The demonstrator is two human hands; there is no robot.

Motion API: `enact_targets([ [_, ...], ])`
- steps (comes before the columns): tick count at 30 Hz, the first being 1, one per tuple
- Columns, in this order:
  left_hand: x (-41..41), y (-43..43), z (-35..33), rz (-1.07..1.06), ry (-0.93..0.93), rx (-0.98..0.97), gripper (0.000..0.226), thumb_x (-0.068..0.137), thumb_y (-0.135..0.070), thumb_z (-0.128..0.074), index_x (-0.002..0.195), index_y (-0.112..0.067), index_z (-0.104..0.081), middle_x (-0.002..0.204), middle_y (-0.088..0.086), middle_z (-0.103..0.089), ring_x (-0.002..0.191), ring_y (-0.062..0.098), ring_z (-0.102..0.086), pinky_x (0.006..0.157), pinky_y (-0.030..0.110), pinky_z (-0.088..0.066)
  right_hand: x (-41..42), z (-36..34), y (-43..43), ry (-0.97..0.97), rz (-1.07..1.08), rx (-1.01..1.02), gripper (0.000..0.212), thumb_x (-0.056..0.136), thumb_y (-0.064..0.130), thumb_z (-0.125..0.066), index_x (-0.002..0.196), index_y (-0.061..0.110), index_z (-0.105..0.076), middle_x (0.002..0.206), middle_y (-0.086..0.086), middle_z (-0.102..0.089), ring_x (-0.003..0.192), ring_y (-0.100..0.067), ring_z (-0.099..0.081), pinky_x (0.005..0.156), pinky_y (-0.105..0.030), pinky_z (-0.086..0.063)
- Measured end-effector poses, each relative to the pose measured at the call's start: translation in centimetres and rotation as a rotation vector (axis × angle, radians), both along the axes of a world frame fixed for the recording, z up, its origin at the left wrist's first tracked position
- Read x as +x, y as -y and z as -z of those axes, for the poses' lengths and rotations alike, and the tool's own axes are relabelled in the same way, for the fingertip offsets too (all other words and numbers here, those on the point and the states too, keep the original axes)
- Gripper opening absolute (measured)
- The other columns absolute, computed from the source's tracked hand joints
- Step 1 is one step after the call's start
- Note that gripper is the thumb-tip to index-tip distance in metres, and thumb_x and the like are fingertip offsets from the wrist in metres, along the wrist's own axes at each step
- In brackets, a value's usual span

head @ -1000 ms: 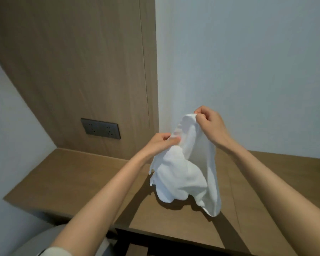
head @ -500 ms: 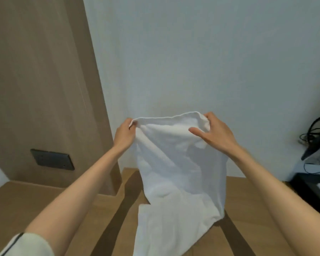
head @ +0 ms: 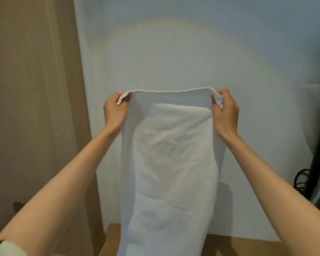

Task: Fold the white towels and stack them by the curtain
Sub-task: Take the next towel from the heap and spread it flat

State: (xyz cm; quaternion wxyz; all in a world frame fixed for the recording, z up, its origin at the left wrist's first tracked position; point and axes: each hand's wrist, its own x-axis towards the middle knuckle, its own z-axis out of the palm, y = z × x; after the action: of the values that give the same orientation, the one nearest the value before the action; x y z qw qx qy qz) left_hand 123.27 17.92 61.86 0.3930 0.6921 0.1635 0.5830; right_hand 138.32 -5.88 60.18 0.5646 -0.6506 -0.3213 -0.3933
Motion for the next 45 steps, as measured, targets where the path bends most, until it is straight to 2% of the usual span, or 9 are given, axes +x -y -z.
enact_targets([
  [9, 4.1, 6.8, -5.4, 0.231, 0.036, -0.033, 0.029, 0.095, -0.028, -0.050, 0.068, -0.017, -0.050, 0.065, -0.003, -0.048, 0.061, 0.012, -0.042, 0.056, 0.028, -0.035, 2.1, -7.9, 5.4, 0.046, 0.157, 0.162, 0.015, 0.091, 0.008, -0.051, 0.102, 0.008, -0.062, 0.099, -0.012, -0.064, 0.099, -0.031, -0.052, 0.081, -0.035, -0.037],
  [13, 5.9, 11.7, -6.1, 0.433, 0.042, -0.083, 0.022, 0.093, -0.020, -0.047, 0.072, -0.014, -0.048, 0.061, -0.002, -0.042, 0.055, 0.013, -0.037, 0.044, 0.017, -0.034, 3.3, -9.7, 9.2, 0.058, 0.223, 0.201, 0.017, 0.091, 0.009, -0.049, 0.102, 0.006, -0.062, 0.102, -0.013, -0.063, 0.101, -0.031, -0.050, 0.083, -0.035, -0.036],
  [17, 5.6, 14.8, -5.2, 0.587, 0.027, -0.137, 0.015, 0.092, -0.017, -0.050, 0.079, -0.015, -0.058, 0.060, -0.008, -0.052, 0.055, 0.007, -0.047, 0.050, 0.018, -0.046, 4.6, -11.0, 11.1, 0.059, 0.173, 0.210, 0.016, 0.092, 0.010, -0.048, 0.101, 0.005, -0.060, 0.099, -0.011, -0.062, 0.097, -0.027, -0.052, 0.075, -0.024, -0.032],
  [21, 3.5, 14.8, -2.3, 0.621, -0.038, -0.216, 0.018, 0.091, -0.011, -0.049, 0.081, -0.016, -0.063, 0.065, -0.006, -0.058, 0.057, 0.007, -0.054, 0.050, 0.019, -0.048, 4.8, -10.1, 9.5, -0.006, 0.008, 0.186, 0.005, 0.093, 0.018, -0.053, 0.089, 0.020, -0.053, 0.079, 0.008, -0.056, 0.077, -0.008, -0.051, 0.061, -0.009, -0.034],
  [25, 0.1, 12.4, 4.5, 0.504, -0.203, -0.292, 0.018, 0.091, -0.012, -0.049, 0.088, -0.016, -0.066, 0.070, -0.007, -0.062, 0.058, 0.004, -0.057, 0.048, 0.020, -0.048, 4.0, -3.8, 5.1, -0.069, -0.139, -0.037, 0.009, 0.092, 0.023, -0.055, 0.089, 0.031, -0.053, 0.076, 0.020, -0.058, 0.068, 0.014, -0.052, 0.061, -0.002, -0.036],
  [31, -6.4, 8.6, 18.4, 0.334, -0.483, -0.480, 0.014, 0.094, -0.016, -0.051, 0.092, -0.015, -0.064, 0.083, 0.003, -0.062, 0.073, 0.016, -0.060, 0.049, 0.025, -0.051, 1.9, 10.1, -1.4, -0.128, -0.321, -0.568, 0.008, 0.096, 0.028, -0.052, 0.100, 0.029, -0.058, 0.094, 0.008, -0.064, 0.090, -0.014, -0.060, 0.078, -0.032, -0.044],
  [35, -11.0, 6.5, 25.6, 0.216, -0.603, -0.554, 0.015, 0.096, -0.016, -0.048, 0.091, -0.017, -0.062, 0.082, 0.004, -0.059, 0.066, 0.013, -0.056, 0.042, 0.019, -0.044, -1.0, 17.6, -6.0, -0.070, -0.381, -0.843, 0.016, 0.099, 0.031, -0.048, 0.104, 0.022, -0.060, 0.097, -0.003, -0.067, 0.092, -0.025, -0.059, 0.075, -0.037, -0.043],
  [39, -15.7, 4.5, 30.9, 0.095, -0.722, -0.604, 0.018, 0.099, -0.022, -0.042, 0.101, -0.014, -0.058, 0.092, 0.003, -0.058, 0.077, 0.014, -0.056, 0.050, 0.020, -0.045, -4.0, 22.8, -11.3, 0.052, -0.343, -1.050, 0.025, 0.099, 0.035, -0.045, 0.111, 0.021, -0.061, 0.105, -0.007, -0.065, 0.099, -0.031, -0.052, 0.080, -0.039, -0.038],
  [45, -21.7, 0.2, 35.6, -0.016, -0.791, -0.738, 0.018, 0.098, -0.020, -0.044, 0.106, -0.010, -0.057, 0.095, 0.008, -0.061, 0.079, 0.019, -0.061, 0.051, 0.024, -0.053, -8.5, 27.4, -20.2, 0.202, -0.307, -1.147, 0.022, 0.097, 0.033, -0.049, 0.114, 0.026, -0.059, 0.108, -0.005, -0.054, 0.103, -0.028, -0.043, 0.076, -0.033, -0.023],
])
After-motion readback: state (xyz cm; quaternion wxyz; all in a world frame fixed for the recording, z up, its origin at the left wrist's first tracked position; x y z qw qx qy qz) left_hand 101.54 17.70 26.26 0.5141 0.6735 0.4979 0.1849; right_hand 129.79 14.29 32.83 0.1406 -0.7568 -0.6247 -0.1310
